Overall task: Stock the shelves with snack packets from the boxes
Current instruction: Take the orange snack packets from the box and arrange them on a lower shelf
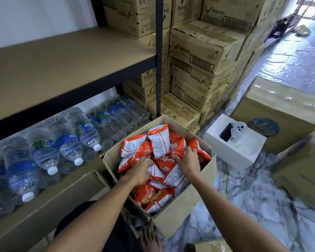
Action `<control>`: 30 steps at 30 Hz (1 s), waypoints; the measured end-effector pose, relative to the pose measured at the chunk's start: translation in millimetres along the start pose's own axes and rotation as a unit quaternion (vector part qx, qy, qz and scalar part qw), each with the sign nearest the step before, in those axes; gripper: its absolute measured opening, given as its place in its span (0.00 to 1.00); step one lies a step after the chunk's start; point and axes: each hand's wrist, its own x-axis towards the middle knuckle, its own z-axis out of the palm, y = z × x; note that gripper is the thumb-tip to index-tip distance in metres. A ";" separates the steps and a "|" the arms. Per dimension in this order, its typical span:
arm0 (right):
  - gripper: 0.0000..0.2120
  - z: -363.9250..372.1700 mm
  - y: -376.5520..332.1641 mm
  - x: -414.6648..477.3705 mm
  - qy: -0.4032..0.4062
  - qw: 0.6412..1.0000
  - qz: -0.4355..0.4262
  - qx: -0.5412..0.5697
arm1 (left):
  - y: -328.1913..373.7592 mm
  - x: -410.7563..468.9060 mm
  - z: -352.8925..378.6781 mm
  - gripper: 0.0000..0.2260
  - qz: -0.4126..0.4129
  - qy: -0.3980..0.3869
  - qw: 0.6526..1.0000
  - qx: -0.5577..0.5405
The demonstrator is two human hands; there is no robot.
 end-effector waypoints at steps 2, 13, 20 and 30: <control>0.25 0.8 -0.2 1.3 0.002 1.000 -0.002 0.007 | -1.0 -3.9 -10.6 0.17 0.030 0.031 0.999 0.006; 0.18 -8.1 -18.2 -3.1 0.056 0.990 -0.026 0.130 | -2.2 -4.1 -40.2 0.22 -0.138 0.133 0.959 -0.210; 0.16 -2.0 4.5 1.4 -0.004 0.986 -0.028 0.164 | 12.1 -9.6 -28.5 0.19 -0.158 0.068 0.963 -0.208; 0.24 -16.7 -3.6 -18.8 -0.023 0.951 -0.046 0.304 | 31.8 -10.3 -51.0 0.13 -0.157 0.166 0.898 -0.377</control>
